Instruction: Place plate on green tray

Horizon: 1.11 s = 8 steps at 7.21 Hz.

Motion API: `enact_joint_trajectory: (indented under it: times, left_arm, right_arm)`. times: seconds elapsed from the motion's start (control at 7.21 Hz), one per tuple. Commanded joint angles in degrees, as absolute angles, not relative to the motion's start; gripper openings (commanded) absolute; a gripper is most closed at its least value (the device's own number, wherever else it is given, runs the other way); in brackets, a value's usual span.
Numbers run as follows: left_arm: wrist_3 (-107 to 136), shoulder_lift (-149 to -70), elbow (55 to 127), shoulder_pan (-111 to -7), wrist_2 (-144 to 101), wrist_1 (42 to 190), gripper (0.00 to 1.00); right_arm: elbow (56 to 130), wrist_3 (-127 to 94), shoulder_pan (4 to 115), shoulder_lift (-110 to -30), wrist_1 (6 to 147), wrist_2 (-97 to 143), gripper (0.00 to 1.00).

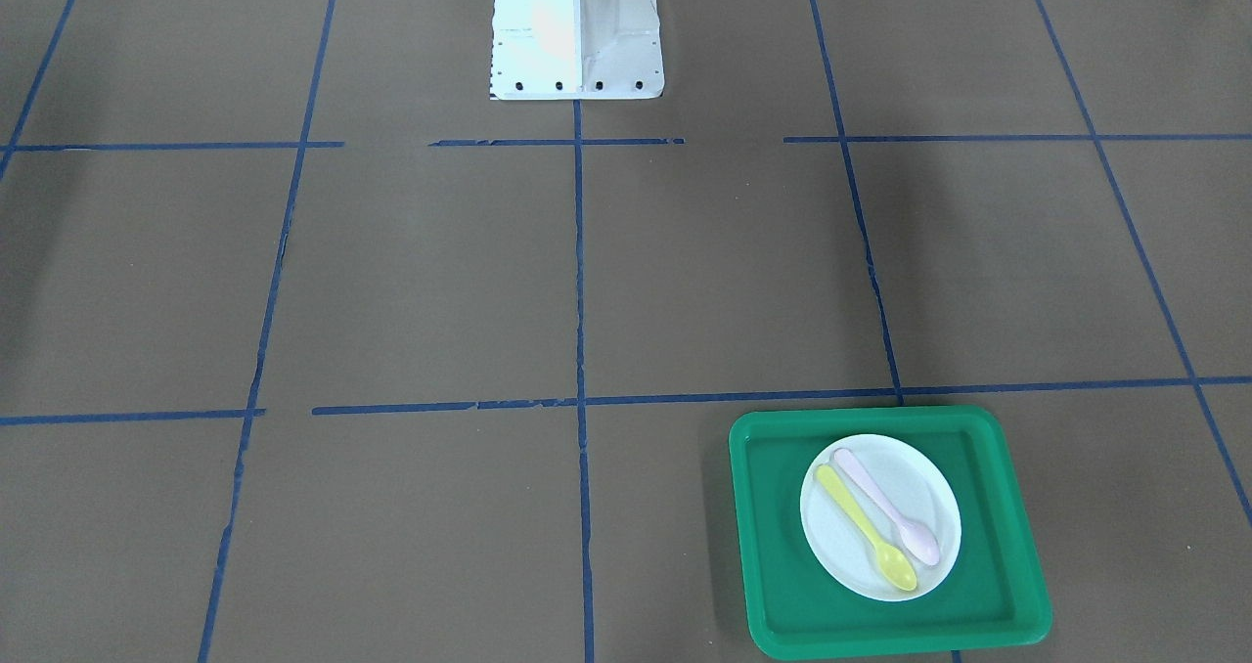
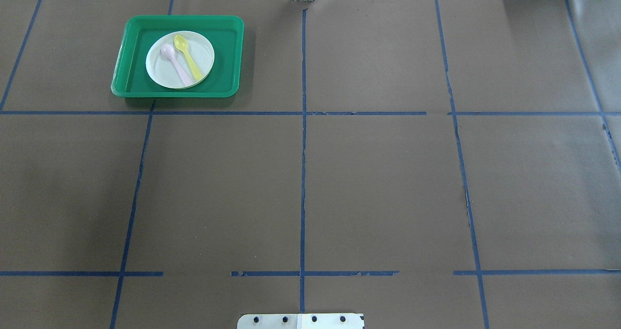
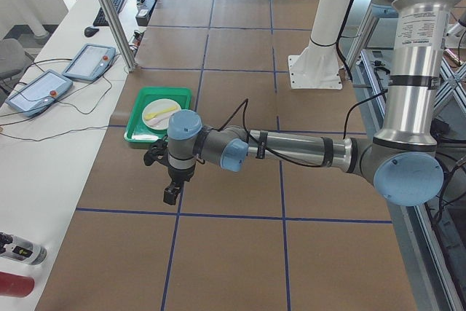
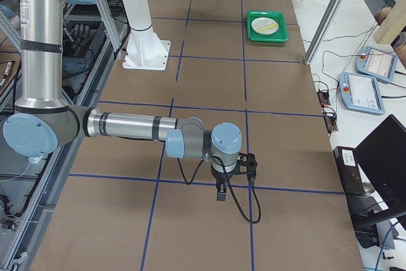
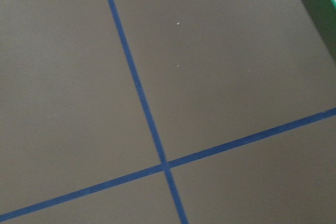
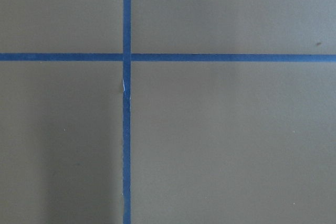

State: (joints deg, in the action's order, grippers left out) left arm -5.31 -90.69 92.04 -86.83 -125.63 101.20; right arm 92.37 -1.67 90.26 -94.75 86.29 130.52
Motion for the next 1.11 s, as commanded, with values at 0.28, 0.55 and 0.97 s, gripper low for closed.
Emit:
enact_joint_trajectory:
  times: [0.28,0.55,0.97]
  left_arm:
    - [-2.64,-84.21,91.41,-92.46,-135.00,99.23,1.00]
    - [-0.90,-84.90,91.58,-92.37,-135.00,98.70,1.00]
    - [9.31,-85.08,92.72,-92.11,-134.65,99.84,1.00]
  right_arm:
    - [92.29,-1.67,90.26,-94.75,86.31,130.52,1.00]
    - [92.37,-1.67,90.26,-94.75,86.31,130.52,1.00]
    - [92.29,-1.67,90.26,-94.75,86.22,130.52,1.00]
